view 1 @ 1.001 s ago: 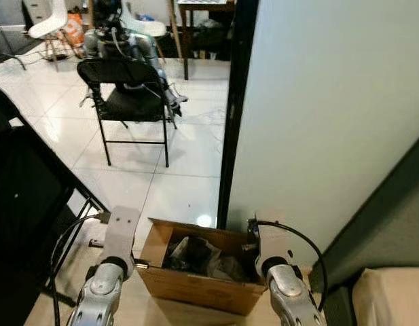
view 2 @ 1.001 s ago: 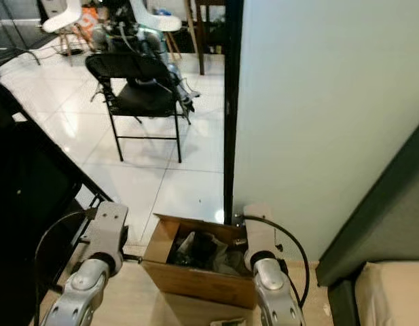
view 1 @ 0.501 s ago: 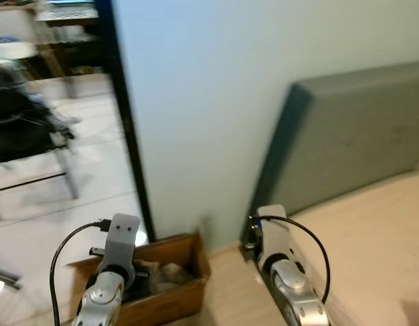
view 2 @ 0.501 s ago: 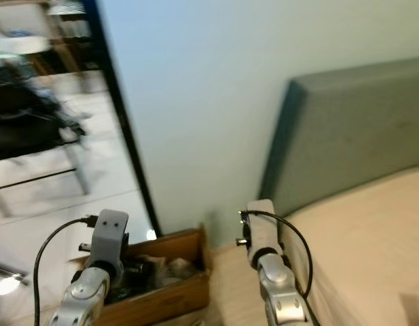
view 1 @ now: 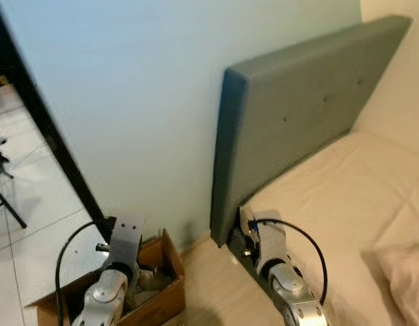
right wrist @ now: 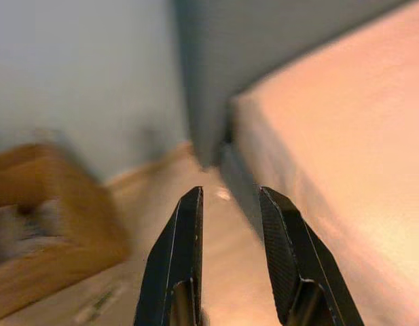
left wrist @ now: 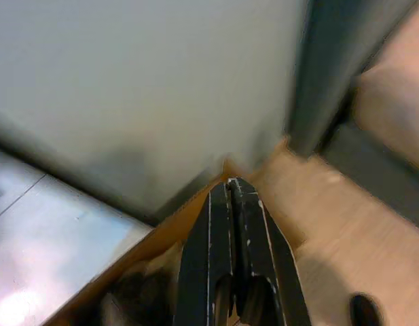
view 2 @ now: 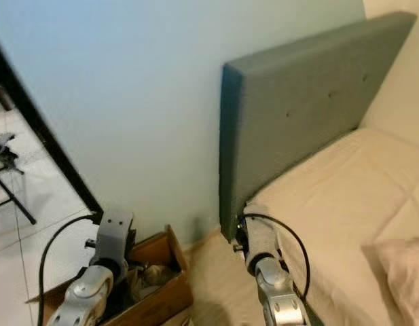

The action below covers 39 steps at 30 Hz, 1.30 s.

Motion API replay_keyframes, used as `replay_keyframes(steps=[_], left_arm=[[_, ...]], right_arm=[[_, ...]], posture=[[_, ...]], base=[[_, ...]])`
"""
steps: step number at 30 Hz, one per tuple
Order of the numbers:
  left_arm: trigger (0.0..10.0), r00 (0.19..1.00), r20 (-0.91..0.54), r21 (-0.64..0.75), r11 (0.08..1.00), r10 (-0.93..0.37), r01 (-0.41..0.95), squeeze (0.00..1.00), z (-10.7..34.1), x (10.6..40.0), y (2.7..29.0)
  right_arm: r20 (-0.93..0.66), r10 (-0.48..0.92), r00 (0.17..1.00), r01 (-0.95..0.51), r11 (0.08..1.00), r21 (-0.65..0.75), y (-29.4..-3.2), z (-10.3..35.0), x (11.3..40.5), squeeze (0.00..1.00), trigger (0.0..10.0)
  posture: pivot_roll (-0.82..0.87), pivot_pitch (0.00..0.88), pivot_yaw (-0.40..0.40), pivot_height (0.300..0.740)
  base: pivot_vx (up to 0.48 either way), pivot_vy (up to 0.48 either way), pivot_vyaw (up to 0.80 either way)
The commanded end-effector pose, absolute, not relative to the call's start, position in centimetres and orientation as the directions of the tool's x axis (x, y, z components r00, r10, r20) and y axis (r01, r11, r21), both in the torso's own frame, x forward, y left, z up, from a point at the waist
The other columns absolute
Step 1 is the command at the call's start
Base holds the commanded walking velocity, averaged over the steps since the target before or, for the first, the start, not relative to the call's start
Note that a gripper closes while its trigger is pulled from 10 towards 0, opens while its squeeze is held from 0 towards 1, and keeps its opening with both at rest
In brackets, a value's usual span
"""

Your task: Clean up the room

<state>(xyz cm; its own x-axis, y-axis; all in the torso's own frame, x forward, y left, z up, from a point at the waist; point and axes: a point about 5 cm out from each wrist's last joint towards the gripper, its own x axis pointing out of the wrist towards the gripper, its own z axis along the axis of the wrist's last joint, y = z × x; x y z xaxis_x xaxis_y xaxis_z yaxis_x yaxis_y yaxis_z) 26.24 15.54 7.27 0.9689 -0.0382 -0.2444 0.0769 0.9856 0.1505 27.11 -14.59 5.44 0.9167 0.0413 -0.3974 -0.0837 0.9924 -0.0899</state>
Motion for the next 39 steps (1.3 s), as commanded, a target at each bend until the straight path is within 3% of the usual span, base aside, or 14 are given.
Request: replay_keyframes(steps=[1, 11, 26, 39], left_arm=[[10.0, 0.961, -0.274, 0.139, 0.987, -0.036, 0.077, 0.0, 6.5, 25.9, 15.9], [10.0, 0.962, -0.266, 0.14, 0.986, -0.054, 0.094, 0.0, 6.7, 26.5, 15.4], [10.0, 0.964, -0.259, 0.141, 0.985, -0.058, 0.097, 0.0, 6.7, 26.9, 15.3], [10.0, 0.964, -0.26, 0.142, 0.985, -0.054, 0.094, 0.0, 6.6, 26.7, 15.4]], right_arm=[[-0.399, 0.033, 0.916, -0.066, 0.995, -0.069, -14.6, 5.6, 26.9, 0.0, 10.0], [-0.4, -0.002, 0.917, -0.043, 0.994, -0.103, -15.1, 5.8, 26.7, 0.0, 10.0], [-0.359, 0.079, 0.93, -0.081, 0.997, 0.008, -14.4, 6.8, 27.3, 0.0, 10.0], [-0.347, 0.084, 0.934, -0.084, 0.996, 0.017, -14.2, 7.1, 27.4, 0.0, 10.0]], posture=[[-0.08, 0.141, 0.025, 0.708], [-0.09, 0.136, 0.037, 0.708], [-0.1, 0.132, 0.041, 0.708], [-0.09, 0.131, 0.041, 0.708]], base=[[0.0, 0.0, -0.8], [0.0, 0.0, -0.8], [0.0, 0.0, -0.8], [0.0, 0.0, -0.8]])
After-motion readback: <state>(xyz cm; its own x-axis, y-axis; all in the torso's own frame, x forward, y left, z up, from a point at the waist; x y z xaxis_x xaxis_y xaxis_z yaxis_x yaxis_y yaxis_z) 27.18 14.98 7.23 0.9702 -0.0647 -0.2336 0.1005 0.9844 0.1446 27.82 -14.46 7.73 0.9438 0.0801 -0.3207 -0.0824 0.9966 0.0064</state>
